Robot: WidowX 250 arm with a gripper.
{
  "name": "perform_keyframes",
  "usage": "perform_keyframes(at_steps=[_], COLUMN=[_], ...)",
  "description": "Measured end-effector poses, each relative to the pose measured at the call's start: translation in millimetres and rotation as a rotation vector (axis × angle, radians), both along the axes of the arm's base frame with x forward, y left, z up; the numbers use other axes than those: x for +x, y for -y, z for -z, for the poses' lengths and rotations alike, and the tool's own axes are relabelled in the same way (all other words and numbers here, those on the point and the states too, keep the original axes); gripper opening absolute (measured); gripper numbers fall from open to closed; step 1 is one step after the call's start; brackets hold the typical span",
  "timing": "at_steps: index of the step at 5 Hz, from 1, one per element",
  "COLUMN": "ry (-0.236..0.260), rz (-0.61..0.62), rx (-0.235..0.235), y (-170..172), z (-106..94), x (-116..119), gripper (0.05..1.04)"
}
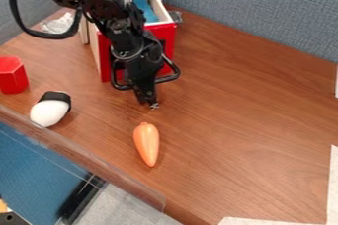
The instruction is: Open the drawer
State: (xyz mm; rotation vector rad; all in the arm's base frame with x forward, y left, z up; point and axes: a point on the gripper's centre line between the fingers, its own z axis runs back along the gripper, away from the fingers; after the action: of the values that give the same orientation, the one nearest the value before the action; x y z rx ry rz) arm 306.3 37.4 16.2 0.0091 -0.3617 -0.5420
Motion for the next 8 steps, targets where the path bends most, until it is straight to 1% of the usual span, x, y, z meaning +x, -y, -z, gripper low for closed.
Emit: perform_keyframes(at_steps=[3,4,5,6,7,8], ry=[-0.003,-0.002,-0.001,0.011,0.028,0.029], rz=[0.022,0.025,-0.021,-0.031,-0.034,-0.03], rx=[-0.019,-0.013,-0.021,-0.021,-0.034,-0.05], y=[6,5,1,-3,-4,-4], z=[-7.6,-7.5,-7.8,-11.6,-23.3,-30.9], x=[-10,-10,-10,-10,-11,-14], gripper=[0.147,0.177,0.405,0.717,0.977,1.002])
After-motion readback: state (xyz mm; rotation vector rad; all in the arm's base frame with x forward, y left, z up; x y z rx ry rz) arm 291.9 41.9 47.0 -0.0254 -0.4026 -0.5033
